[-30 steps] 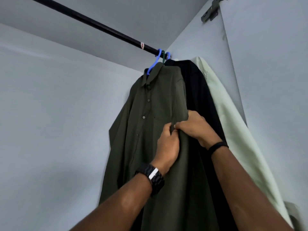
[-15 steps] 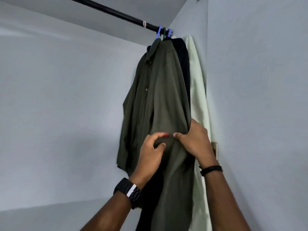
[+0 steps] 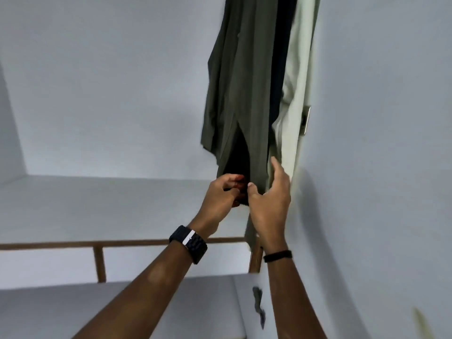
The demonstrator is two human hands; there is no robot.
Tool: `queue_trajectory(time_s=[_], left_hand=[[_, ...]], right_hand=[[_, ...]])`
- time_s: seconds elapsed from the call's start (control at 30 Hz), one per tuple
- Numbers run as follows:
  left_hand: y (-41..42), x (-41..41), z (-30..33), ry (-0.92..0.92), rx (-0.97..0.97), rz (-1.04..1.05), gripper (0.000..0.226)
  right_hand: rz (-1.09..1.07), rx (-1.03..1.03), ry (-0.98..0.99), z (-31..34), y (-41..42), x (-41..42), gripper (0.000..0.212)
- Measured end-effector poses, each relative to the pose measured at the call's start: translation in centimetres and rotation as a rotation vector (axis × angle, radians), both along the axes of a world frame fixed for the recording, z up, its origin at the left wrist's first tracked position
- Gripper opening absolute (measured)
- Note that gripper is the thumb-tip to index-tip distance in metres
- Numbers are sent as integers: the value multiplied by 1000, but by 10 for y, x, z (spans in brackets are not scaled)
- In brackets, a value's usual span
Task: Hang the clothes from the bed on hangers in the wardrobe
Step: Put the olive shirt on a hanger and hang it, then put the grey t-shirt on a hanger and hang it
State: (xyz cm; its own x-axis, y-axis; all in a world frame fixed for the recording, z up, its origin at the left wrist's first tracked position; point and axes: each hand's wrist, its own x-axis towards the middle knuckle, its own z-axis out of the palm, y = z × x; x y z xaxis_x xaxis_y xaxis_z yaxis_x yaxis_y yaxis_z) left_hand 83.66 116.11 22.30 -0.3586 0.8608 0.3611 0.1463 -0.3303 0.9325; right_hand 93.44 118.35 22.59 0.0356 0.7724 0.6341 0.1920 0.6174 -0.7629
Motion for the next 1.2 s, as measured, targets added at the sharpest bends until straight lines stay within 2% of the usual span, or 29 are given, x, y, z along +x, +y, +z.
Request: queue_trajectory(time_s=[0.07, 0.17, 0.4, 0.53, 0.67, 0.83, 1.0, 1.2], left_hand=[[-17, -5, -20, -21, -30, 34, 31], [-46, -21, -52, -65, -61, 124, 29], [-151, -73, -128, -235, -160, 399, 33], [-243, -106, -170, -346, -221, 612, 32], [-332, -122, -197, -428, -281, 801, 34], [-444, -125, -216, -525, -264, 1017, 32], [-548, -112, -240, -614, -269, 1168, 31], [-666, -85, -268, -672, -285, 1320, 31]], right_hand=[[8, 20, 160, -26, -25, -10, 63], [178, -55, 183, -59, -53, -31, 50], [633, -418, -2, -135, -116, -102, 34], [872, -546, -142, -179, -192, -147, 28], [1041, -600, -260, -207, -271, -180, 26], [1234, -611, -448, -227, -373, -205, 25], [1364, -583, -591, -246, -476, -213, 23], [1502, -648, -734, -273, -595, -201, 22]])
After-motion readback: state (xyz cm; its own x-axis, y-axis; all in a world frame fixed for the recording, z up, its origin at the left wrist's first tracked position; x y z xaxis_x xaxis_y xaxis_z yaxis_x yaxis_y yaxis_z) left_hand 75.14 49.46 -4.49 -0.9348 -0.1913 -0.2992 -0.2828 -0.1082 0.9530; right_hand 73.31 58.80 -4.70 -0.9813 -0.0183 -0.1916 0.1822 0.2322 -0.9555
